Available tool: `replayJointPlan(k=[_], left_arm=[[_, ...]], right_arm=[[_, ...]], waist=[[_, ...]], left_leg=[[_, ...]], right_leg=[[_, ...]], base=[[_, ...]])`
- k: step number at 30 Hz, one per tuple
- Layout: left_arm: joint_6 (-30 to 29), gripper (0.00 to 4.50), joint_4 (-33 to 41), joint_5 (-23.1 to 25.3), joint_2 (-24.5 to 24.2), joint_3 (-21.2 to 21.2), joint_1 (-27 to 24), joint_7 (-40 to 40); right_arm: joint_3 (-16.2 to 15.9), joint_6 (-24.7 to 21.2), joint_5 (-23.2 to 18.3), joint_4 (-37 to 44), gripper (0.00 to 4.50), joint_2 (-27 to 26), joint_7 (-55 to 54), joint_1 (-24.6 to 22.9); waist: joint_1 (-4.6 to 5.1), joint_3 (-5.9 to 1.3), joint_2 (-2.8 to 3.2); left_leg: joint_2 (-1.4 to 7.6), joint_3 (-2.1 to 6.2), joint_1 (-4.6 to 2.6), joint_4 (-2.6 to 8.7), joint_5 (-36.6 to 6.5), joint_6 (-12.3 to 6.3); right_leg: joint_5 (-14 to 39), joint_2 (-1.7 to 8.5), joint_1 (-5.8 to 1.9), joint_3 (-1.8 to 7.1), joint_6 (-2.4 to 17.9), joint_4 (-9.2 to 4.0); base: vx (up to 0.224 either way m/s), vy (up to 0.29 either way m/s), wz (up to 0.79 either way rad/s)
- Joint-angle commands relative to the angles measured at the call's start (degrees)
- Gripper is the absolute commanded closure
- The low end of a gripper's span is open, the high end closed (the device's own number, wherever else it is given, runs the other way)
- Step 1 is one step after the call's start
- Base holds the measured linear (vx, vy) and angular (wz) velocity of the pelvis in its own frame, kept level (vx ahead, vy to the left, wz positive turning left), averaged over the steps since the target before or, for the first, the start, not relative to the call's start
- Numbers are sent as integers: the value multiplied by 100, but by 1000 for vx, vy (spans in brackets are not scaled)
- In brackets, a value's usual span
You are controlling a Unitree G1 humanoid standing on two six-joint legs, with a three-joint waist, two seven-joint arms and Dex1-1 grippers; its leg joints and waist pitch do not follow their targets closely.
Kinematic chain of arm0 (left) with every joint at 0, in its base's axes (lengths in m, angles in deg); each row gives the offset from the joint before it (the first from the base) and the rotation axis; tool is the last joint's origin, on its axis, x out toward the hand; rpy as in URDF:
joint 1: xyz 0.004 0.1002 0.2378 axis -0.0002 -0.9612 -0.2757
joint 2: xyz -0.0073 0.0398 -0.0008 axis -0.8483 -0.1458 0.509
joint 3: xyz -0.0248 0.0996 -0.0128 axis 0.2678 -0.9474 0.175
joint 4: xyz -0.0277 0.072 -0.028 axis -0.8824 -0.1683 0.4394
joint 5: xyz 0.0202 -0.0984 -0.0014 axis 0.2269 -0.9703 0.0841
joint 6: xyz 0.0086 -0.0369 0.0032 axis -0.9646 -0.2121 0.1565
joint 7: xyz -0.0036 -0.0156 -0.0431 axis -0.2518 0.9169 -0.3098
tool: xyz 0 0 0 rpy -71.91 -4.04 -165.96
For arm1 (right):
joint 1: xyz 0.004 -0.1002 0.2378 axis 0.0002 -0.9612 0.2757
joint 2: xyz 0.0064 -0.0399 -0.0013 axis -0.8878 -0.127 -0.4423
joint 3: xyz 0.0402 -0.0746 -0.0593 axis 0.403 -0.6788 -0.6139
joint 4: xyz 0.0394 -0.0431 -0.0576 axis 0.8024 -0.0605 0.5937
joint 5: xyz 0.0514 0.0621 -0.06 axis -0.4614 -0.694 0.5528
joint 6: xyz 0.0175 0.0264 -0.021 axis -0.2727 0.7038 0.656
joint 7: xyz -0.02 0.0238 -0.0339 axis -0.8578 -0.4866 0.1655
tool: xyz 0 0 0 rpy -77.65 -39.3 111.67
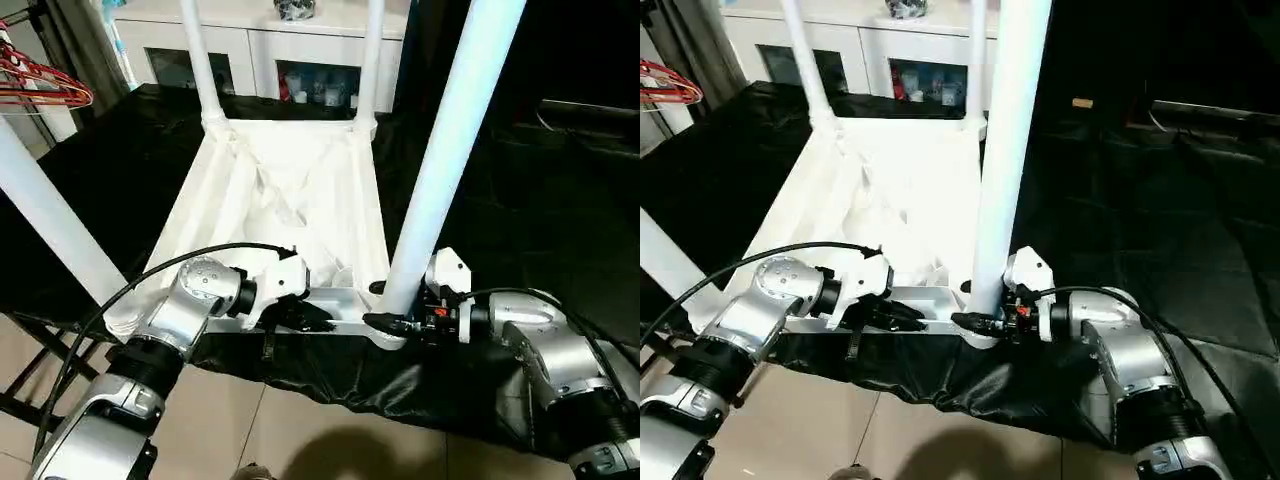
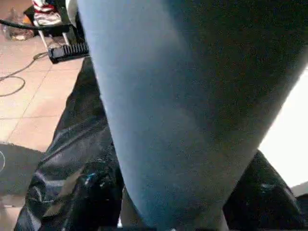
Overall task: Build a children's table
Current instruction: Rotate leg to tighten
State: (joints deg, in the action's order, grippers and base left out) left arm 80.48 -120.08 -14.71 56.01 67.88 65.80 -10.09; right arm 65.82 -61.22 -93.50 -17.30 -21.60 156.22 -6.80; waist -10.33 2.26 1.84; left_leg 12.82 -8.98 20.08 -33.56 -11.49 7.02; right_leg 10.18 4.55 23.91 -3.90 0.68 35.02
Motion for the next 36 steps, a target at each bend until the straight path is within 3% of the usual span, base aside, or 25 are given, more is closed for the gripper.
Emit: replayJointPlan(k=[1,5,9,10,12,13,16,17,19,21,24,25,27,29,31,32,33,36], left_arm=[[25,450,-34,1,-18,110,240,-312],[-71,450,-4,20,8,154,198,-503],[-245,450,-26,106,217,201,215,-992],[-299,450,-14,121,325,221,214,-1179],[-329,450,-1,133,397,226,209,-1291],[-384,450,19,192,579,194,196,-1535],[-457,450,4,244,793,177,207,-1827],[-495,450,-15,265,879,177,228,-1960],[-635,450,-46,320,1099,183,286,-2324],[-813,450,-81,420,1406,218,370,-2878],[-864,450,-99,489,1590,212,397,-3152],[-873,450,-95,519,1648,200,397,-3237],[-892,450,-67,608,1743,154,386,-3408],[-900,450,-47,643,1763,139,376,-3438],[-948,450,50,688,1818,104,337,-3530],[-952,450,66,688,1823,96,330,-3527],[-951,450,84,679,1815,87,319,-3499],[-858,450,176,602,1640,88,251,-3204]], right_arm=[[-442,-80,106,9,218,-70,257,-135],[-368,-71,83,8,244,-207,24,-195],[-226,13,217,-119,252,-539,-726,-273],[-176,-5,267,-183,252,-670,-1012,-287],[-152,-30,301,-224,254,-752,-1193,-295],[-102,-35,390,-333,254,-967,-1641,-314],[-22,-82,449,-472,254,-1221,-2118,-310],[20,-101,454,-551,254,-1339,-2321,-293],[143,-174,487,-767,255,-1666,-2901,-234],[348,-254,569,-1136,255,-2118,-3790,-20],[495,-292,625,-1435,255,-2398,-4399,189],[553,-308,645,-1554,255,-2496,-4621,278],[656,-360,686,-1797,255,-2692,-5021,476],[683,-362,717,-1845,255,-2741,-5084,515],[634,-242,809,-1900,255,-2851,-5022,575],[631,-213,807,-1899,220,-2862,-4984,576],[654,-166,780,-1908,199,-2869,-4953,579],[711,-123,648,-1785,166,-2758,-4675,524]], waist=[[20,-351,-55],[21,-349,-25],[54,-320,-40],[65,-314,65],[118,-296,-11],[132,-287,34],[195,-260,-4],[211,-248,8],[279,-201,-5],[298,-225,-28],[357,-272,-10],[384,-283,-30],[426,-277,-63],[444,-287,-36],[452,-300,-81],[444,-304,-67],[441,-313,-96],[426,-311,-73]], left_leg=[[9,-78,45,371,-806,-324],[6,-76,43,373,-848,-298],[1,-76,35,409,-1056,-201],[-7,-61,28,423,-1175,-135],[-22,-60,11,447,-1347,-98],[-24,-59,1,455,-1418,-83],[-51,-42,-11,475,-1634,-73],[-47,-38,-19,481,-1674,-76],[-87,-17,-67,481,-1975,-42],[-106,10,-67,485,-1959,-61],[-91,32,-24,541,-1632,-90],[-92,34,-1,554,-1505,-113],[-88,19,1,553,-1497,-125],[-83,25,5,557,-1495,-134],[-73,12,10,547,-1419,-168],[-70,10,8,545,-1384,-179],[-72,-3,16,530,-1259,-214],[-66,-7,16,528,-1125,-279]], right_leg=[[934,296,-364,215,1111,-366],[920,293,-361,214,1132,-369],[1335,307,-358,219,1029,-427],[1605,312,-348,216,945,-447],[2004,299,-351,203,800,-509],[2205,301,-328,209,729,-544],[2805,307,-317,181,525,-620],[2903,310,-301,184,495,-631],[3610,322,-260,134,302,-724],[3760,325,-271,126,164,-755],[3109,311,-322,148,298,-707],[2796,307,-335,162,396,-675],[2609,297,-330,172,484,-665],[2451,306,-343,183,551,-640],[2045,295,-358,197,651,-603],[1954,302,-363,202,689,-587],[1735,299,-375,209,748,-570],[1465,307,-389,210,871,-537]], base=[[0,0,0],[0,0,0],[0,0,0],[0,0,0],[0,0,0],[0,0,0],[0,0,0],[0,0,0],[0,0,0],[0,0,0],[0,0,0],[0,0,0],[0,0,0],[0,0,0],[0,0,0],[0,0,0],[0,0,0],[0,0,0]])
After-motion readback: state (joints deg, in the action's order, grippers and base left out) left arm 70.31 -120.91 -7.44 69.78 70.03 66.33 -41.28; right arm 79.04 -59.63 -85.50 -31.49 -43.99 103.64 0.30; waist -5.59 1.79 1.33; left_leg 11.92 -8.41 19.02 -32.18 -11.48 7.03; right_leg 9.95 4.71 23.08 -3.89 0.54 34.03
